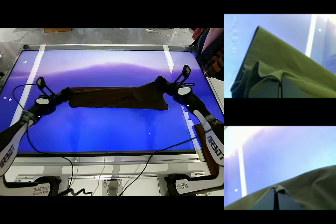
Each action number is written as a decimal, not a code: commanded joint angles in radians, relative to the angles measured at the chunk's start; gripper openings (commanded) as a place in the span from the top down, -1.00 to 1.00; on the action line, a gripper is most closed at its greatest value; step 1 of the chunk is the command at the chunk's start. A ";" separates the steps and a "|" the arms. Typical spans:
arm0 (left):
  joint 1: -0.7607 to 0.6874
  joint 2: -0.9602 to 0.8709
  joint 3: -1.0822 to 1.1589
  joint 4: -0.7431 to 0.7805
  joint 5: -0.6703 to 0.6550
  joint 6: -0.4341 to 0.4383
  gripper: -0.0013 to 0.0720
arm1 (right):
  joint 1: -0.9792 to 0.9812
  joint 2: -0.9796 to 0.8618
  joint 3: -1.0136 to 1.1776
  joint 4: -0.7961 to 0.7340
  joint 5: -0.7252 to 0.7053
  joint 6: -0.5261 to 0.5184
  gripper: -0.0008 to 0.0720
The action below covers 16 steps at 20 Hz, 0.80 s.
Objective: Fold the clothes and pants, and hang the long-sleeved shirts on hangers.
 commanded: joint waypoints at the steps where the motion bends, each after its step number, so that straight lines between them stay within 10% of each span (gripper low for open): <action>1: -0.024 -0.095 0.067 0.002 0.035 -0.050 0.93 | 0.005 -0.087 0.037 -0.006 -0.051 0.005 0.95; 15: -0.027 -0.145 0.175 0.002 0.120 -0.050 0.90 | 0.005 -0.099 0.037 -0.006 -0.041 0.005 0.95; 16: -0.028 -0.145 0.175 0.005 0.120 -0.050 0.55 | 0.005 -0.099 0.037 -0.006 -0.036 0.005 0.86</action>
